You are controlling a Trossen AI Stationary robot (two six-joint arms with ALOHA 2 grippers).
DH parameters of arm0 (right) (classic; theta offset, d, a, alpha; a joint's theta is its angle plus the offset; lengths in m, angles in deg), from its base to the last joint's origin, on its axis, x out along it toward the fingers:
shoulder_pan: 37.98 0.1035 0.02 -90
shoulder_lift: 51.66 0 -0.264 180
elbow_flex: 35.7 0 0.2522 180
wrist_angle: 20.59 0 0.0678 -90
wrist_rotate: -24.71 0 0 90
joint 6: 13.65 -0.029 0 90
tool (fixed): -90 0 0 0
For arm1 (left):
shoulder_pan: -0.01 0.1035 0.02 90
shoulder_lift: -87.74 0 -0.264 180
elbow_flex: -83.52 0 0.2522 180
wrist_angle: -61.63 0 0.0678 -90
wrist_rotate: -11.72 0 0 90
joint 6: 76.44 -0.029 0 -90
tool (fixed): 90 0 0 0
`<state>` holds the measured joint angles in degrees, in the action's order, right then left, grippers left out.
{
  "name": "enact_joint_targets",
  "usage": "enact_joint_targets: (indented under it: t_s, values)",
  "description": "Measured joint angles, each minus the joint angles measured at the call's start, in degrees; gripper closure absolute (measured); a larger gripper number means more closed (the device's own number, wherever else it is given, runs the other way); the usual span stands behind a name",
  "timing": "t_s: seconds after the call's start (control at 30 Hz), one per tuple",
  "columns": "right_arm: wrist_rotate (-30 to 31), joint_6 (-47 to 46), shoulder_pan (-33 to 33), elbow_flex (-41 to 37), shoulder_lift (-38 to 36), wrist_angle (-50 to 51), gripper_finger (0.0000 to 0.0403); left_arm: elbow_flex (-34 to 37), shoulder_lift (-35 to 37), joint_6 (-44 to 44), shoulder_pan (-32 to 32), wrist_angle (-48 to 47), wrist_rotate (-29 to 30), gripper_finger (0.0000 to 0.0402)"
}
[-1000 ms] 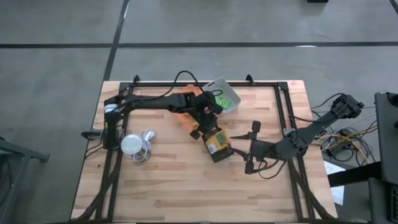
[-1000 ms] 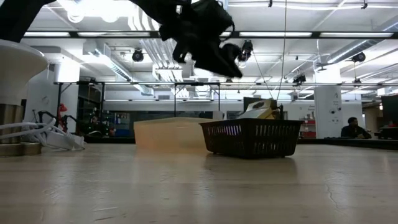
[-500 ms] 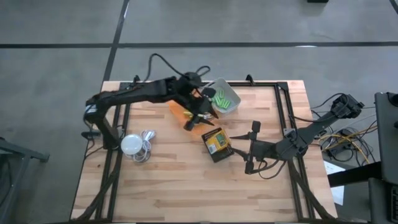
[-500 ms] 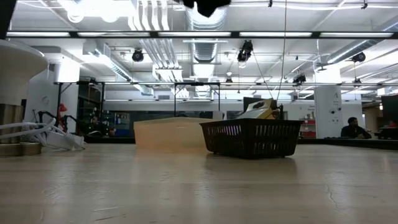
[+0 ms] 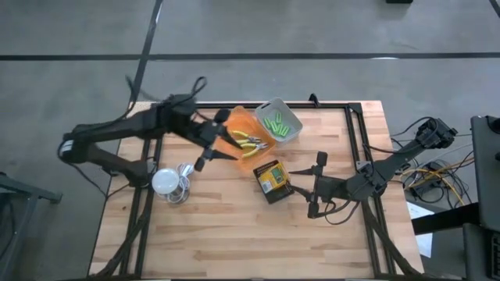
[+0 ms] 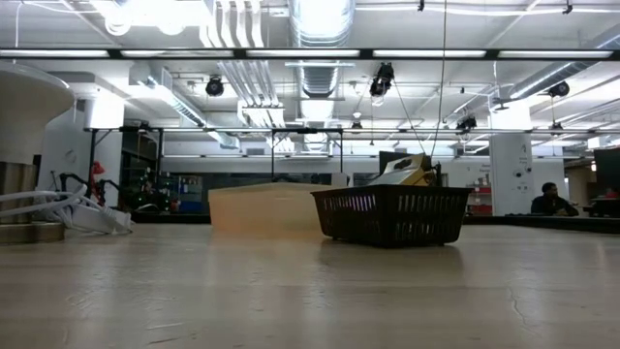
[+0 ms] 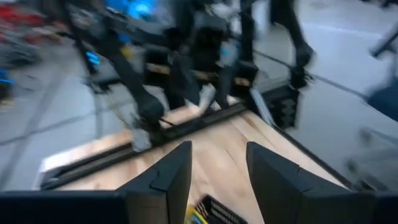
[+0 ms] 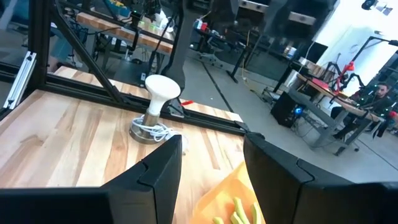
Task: Pick & Place School Supplies
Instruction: Return to Home Position
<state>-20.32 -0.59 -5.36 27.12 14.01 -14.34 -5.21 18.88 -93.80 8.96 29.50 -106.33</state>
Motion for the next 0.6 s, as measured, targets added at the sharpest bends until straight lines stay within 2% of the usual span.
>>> enact_joint_targets:
  t_s: [0.17, 0.23, 0.4, 0.6]
  values:
    - [0.0, 0.0, 0.0, 0.0, 0.0, 0.0, 0.0234, 14.9, 9.4, 5.7, -3.9, 15.7, 13.3, 0.0243]
    - [0.0, 0.0, 0.0, 0.0, 0.0, 0.0, 0.0234, 20.1, 13.1, 6.4, -5.0, 20.2, 15.8, 0.0243]
    - [0.0, 0.0, 0.0, 0.0, 0.0, 0.0, 0.0234, 30.0, 21.5, 8.5, -6.1, 27.0, 17.4, 0.0243]
    - [0.0, 0.0, 0.0, 0.0, 0.0, 0.0, 0.0234, 38.1, 31.0, 12.2, -6.1, 28.2, 18.3, 0.0243]
